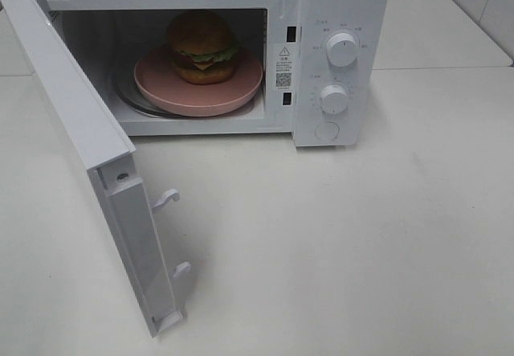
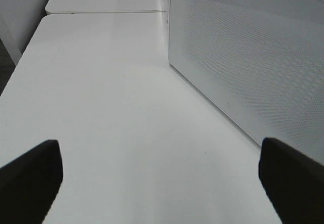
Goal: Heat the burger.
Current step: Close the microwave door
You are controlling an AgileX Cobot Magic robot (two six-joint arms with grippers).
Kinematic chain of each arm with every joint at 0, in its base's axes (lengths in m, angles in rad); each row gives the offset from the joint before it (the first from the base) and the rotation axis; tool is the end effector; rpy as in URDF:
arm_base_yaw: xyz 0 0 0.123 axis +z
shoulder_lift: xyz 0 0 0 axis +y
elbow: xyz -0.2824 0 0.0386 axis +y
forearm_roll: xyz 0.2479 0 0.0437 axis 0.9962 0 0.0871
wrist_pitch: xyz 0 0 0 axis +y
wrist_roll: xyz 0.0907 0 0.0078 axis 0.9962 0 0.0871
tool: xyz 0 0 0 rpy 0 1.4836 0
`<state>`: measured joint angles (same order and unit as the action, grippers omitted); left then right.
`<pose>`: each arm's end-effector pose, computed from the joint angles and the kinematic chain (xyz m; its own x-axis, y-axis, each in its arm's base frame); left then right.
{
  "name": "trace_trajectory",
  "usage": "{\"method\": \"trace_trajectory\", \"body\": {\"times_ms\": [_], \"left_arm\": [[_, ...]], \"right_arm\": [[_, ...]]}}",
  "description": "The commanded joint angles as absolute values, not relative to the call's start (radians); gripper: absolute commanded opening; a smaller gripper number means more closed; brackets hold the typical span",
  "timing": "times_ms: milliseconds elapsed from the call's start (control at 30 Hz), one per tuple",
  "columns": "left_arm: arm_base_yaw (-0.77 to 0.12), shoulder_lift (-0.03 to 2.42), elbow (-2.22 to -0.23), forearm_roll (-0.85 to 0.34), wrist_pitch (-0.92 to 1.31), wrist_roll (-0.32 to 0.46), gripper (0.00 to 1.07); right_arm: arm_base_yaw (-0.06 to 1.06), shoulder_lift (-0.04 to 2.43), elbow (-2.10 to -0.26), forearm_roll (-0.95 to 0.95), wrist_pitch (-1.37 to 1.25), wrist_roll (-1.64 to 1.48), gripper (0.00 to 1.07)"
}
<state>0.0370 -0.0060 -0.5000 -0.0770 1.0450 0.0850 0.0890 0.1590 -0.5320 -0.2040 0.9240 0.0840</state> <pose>-0.0050 -0.0063 0.2786 -0.4336 0.0302 -0.9006 0.0431 0.9990 0.0127 0.0241 -0.0126 0.2974 -0.4385 -0.0788 -0.8953 0.0395 0.9935 -0.1068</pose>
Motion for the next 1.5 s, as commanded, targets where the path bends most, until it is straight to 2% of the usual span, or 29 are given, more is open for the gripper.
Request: {"method": "trace_trajectory", "body": {"times_ms": [33,233,1500], "left_arm": [[0.040,-0.024,-0.496,-0.086,1.037,0.079,0.98],[0.040,-0.024,-0.496,-0.086,1.037,0.079,0.98],[0.040,-0.023,-0.496,-0.085,1.038,0.079,0.98]], "right_arm": [[0.051,0.089,-0.521,-0.185,1.022,0.095,0.76],[0.037,-0.034,-0.503,-0.141,1.007,0.079,0.76],[0.037,-0.030,-0.503,-0.141,1.007,0.080,0.76]]}}
